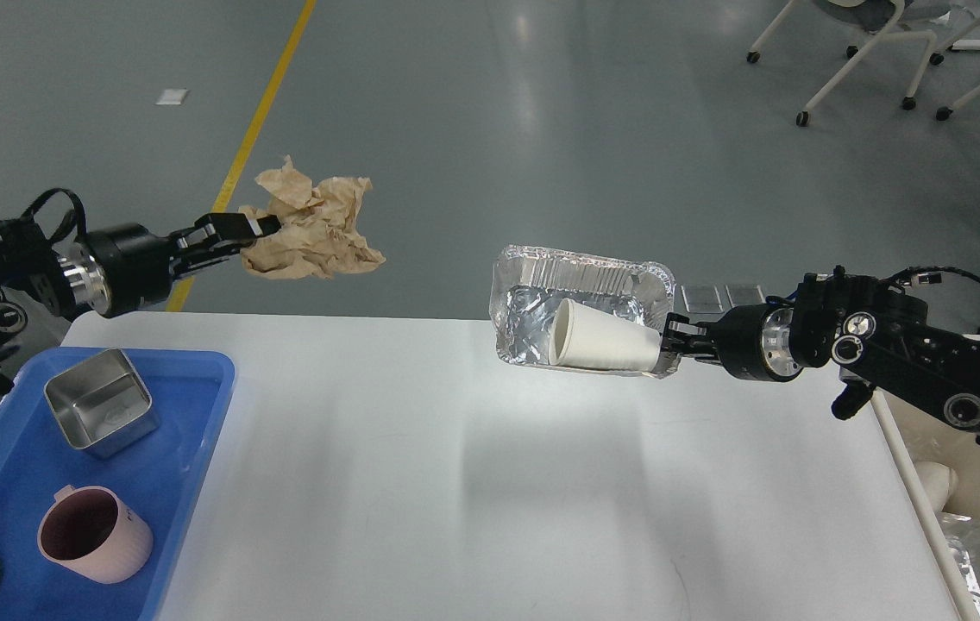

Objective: Tidy desktop
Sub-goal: 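Grasp the crumpled brown paper with the left gripper and lift it, then carry the brown paper over the foil tray and press it in, then release the paper and raise the left gripper away, then carry the loaded foil tray with the right gripper into the white bin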

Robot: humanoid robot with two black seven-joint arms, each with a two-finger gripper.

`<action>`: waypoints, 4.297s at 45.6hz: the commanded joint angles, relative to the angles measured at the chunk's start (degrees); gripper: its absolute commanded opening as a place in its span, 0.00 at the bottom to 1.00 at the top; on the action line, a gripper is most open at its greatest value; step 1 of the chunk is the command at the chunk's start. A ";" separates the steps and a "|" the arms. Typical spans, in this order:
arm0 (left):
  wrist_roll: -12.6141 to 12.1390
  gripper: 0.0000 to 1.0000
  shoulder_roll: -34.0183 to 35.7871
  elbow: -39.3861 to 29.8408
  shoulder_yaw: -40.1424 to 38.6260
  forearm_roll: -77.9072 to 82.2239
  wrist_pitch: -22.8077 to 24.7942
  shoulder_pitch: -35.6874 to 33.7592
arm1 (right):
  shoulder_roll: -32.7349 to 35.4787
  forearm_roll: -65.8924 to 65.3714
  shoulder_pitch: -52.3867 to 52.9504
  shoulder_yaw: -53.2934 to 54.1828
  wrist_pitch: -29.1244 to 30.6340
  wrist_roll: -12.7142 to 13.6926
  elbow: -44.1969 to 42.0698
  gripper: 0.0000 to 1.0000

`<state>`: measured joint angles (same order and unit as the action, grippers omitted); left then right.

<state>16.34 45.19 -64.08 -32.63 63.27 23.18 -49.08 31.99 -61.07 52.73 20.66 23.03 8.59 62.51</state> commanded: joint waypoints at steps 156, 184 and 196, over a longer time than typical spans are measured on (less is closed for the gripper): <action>-4.92 0.97 -14.61 10.74 -16.66 -42.35 -4.02 3.97 | 9.58 3.24 -11.94 12.38 -0.09 0.11 3.76 0.00; -4.74 0.97 -18.29 8.54 -42.52 -48.15 2.58 29.83 | 22.94 21.42 -30.49 26.36 -7.38 0.11 2.62 0.00; -4.74 0.97 -21.72 8.89 -43.14 -50.18 1.70 30.88 | 26.55 32.33 -35.50 26.36 -10.20 0.11 -5.90 0.00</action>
<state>11.61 24.58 -55.38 -75.72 13.27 25.03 -18.31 57.61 -32.74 19.42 47.03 13.42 8.63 61.08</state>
